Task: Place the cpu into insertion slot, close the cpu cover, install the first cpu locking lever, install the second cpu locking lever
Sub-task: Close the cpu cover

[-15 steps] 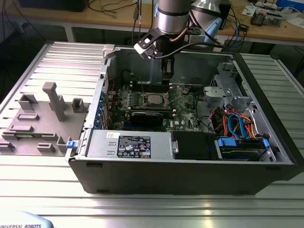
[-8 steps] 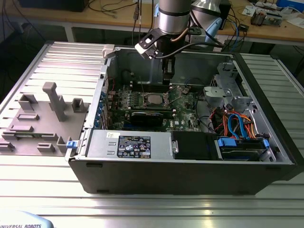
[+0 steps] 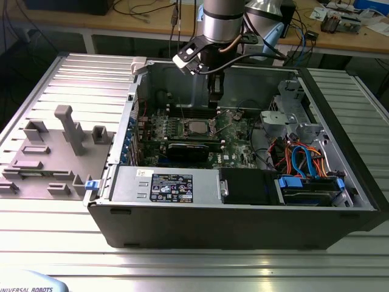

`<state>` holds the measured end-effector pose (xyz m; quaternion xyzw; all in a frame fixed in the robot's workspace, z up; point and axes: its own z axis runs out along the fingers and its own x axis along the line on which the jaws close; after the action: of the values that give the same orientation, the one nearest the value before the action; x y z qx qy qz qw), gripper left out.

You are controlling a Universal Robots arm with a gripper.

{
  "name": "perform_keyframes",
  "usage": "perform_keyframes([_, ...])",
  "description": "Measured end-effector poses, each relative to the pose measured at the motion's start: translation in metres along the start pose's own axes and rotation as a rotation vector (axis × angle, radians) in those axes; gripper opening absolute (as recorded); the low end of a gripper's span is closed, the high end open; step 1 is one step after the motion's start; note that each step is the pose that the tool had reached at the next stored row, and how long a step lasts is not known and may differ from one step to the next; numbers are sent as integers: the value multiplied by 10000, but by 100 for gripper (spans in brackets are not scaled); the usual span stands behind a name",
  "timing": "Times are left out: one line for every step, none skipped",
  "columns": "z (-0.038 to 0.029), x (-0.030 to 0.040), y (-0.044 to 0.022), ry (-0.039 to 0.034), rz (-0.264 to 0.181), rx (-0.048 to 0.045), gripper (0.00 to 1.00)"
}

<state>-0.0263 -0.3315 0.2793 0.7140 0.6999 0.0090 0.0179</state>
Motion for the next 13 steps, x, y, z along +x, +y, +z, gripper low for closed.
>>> perform_keyframes([-2, 0, 0, 5, -1, -1, 11])
perform_keyframes([-3, 0, 0, 16, 1, 0, 11])
perform_keyframes([-3, 0, 0, 30, 0, 0, 11])
perform_keyframes([-3, 0, 0, 44, 1, 1, 11])
perform_keyframes([-3, 0, 0, 56, 2, 1, 11])
perform_keyframes([-3, 0, 0, 68, 3, 1, 11])
perform_keyframes([-3, 0, 0, 72, 3, 1, 11])
perform_keyframes([-3, 0, 0, 77, 3, 1, 11])
perform_keyframes([-3, 0, 0, 82, 3, 1, 11])
perform_keyframes([-3, 0, 0, 86, 3, 2, 11])
perform_keyframes([-3, 0, 0, 91, 3, 2, 11])
perform_keyframes([-3, 0, 0, 94, 3, 1, 11])
perform_keyframes([-3, 0, 0, 97, 4, 1, 11])
